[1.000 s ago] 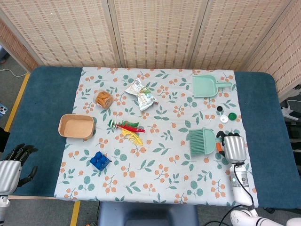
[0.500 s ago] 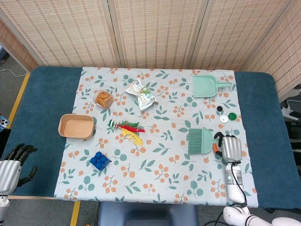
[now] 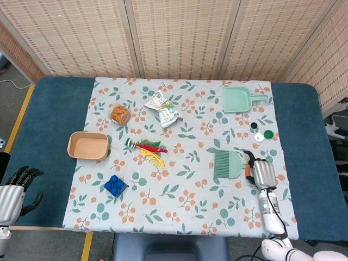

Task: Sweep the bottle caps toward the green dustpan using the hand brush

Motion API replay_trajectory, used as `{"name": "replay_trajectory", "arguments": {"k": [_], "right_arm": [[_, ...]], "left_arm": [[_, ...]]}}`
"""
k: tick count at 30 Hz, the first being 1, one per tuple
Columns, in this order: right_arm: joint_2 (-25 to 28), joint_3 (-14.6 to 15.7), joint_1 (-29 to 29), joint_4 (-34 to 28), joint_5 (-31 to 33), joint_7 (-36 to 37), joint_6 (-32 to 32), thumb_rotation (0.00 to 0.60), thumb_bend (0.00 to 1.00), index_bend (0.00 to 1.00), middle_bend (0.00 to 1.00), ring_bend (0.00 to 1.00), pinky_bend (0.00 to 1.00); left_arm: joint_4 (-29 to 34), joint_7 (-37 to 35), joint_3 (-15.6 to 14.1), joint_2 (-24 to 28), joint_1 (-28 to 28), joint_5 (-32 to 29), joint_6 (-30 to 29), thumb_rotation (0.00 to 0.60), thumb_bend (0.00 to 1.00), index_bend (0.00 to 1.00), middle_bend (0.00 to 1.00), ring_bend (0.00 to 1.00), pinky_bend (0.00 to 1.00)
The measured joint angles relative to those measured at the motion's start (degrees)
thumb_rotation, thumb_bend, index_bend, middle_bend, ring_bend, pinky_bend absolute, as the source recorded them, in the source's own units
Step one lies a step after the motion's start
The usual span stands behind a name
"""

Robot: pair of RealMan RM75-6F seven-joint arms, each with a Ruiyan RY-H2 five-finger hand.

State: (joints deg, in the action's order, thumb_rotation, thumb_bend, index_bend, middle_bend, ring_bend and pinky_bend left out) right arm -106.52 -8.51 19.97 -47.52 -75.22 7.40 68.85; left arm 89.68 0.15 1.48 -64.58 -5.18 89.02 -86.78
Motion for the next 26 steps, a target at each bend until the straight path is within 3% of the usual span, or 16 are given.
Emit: {"name": "replay_trajectory", "arguments": {"k": [9, 14, 16, 19, 21, 26], "right_arm": [[6.9, 0.3, -0.9, -13.0, -1.5, -3.1, 2.0, 0.600, 0.38, 0.05, 0.19, 0.08, 0.30], [13.8, 0.4, -2.0, -24.4, -2.8, -10.3, 4.9, 0.600, 0.38, 0.16, 0.19, 0.09, 0.37], [15.5, 0.6, -2.6, -27.0, -4.3, -13.2, 8.1, 0.600, 0.31, 0.13, 0.18, 0.07, 0.32], [16.0, 0.9, -3.6, -25.8, -6.0, -17.3, 12.6, 0.600, 0.08, 0.01, 0.06, 0.00, 0.09], [15.9, 0.9, -4.4, -22.7, -6.3, -20.0, 14.4, 0.600, 0.04, 0.00, 0.02, 0.00, 0.06], [15.4, 0.8, -8.1, -12.9, -5.6, -23.5, 18.0, 0.600, 0.03, 0.00, 0.01, 0.00, 0.04]], "left_arm": [[0.0, 0.1, 0.0, 0.0, 0.0, 0.0, 0.0, 0.600, 0.38, 0.27, 0.23, 0.13, 0.36], [-0.1, 0.2, 0.0, 0.0, 0.0, 0.1, -0.1, 0.600, 0.37, 0.27, 0.23, 0.13, 0.36], [-0.1, 0.1, 0.0, 0.0, 0.0, 0.1, -0.2, 0.600, 0.37, 0.27, 0.23, 0.13, 0.36], [-0.3, 0.4, 0.1, -0.2, 0.1, 0.2, -0.7, 0.600, 0.37, 0.27, 0.23, 0.13, 0.36], [-0.4, 1.0, 0.1, -0.4, 0.2, 0.3, -0.9, 0.600, 0.37, 0.27, 0.23, 0.14, 0.36], [-0.4, 2.8, 0.1, -0.7, 0.2, 0.1, -0.8, 0.600, 0.37, 0.27, 0.23, 0.14, 0.36]]}}
